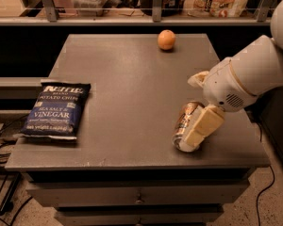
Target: Move orange can near blue chip bag
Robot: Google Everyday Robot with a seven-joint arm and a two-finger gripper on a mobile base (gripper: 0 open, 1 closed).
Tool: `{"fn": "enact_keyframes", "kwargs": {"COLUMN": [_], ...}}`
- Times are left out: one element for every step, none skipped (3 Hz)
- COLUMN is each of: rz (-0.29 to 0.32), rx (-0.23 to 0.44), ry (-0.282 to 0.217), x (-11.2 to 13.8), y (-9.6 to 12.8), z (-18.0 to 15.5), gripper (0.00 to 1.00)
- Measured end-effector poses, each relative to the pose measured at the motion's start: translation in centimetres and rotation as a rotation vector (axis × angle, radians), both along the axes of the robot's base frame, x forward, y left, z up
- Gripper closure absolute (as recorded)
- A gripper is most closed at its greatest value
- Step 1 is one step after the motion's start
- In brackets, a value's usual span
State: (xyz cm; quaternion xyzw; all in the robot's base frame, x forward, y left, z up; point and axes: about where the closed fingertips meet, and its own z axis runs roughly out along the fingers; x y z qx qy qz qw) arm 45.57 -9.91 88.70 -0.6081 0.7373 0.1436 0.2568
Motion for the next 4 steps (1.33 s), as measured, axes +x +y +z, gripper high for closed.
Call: {"fn": "enact_keyframes", "kwargs": {"rz": [-0.084,-0.114,-0.101,-0.100], "rx": [-0.036,-0.043,-0.045,-0.049], "ry": [-0.018,0.003,0.037,0.066], "x": [1.5,1.9,1.4,1.2], "y": [-2.0,-2.7,-2.1,-2.0], "z": [-1.2,-2.4,-3.5,-4.0], "gripper": [0.00,0.00,0.00,0.25]}}
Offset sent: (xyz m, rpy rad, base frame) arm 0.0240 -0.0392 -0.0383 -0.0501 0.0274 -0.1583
